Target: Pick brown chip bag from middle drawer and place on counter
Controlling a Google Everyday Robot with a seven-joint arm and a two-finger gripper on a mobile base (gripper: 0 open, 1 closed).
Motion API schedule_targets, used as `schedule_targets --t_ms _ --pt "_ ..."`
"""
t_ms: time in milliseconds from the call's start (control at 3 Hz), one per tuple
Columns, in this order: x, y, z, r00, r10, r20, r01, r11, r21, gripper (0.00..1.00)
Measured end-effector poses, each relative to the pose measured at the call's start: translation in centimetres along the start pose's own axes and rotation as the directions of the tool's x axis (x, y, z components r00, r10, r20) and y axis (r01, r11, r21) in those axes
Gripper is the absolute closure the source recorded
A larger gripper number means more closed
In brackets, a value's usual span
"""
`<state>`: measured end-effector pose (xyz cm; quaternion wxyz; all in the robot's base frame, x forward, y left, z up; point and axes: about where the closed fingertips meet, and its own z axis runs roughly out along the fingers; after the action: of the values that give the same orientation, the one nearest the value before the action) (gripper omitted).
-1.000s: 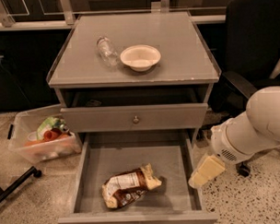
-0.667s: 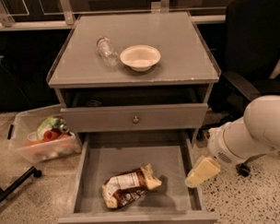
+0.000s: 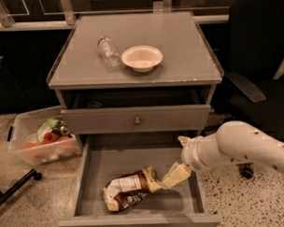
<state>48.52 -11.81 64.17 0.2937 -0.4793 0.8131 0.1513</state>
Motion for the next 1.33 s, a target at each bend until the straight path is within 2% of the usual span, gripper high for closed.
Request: schedule_targets --t_ms 333,667,1000,1333 --pt "-1.7 1.6 6.5 0.985 -0.112 0.13 0.124 0.9883 -0.089 0.0" --pt "-2.2 5.0 13.1 0.948 -0.242 0.206 0.284 0.9372 -0.203 0.0" --pt "-2.3 5.0 13.0 0.948 -0.242 0.205 0.282 0.938 -0.201 0.0" --pt "-2.2 5.2 13.0 0.952 -0.234 0.197 0.272 0.9427 -0.193 0.0"
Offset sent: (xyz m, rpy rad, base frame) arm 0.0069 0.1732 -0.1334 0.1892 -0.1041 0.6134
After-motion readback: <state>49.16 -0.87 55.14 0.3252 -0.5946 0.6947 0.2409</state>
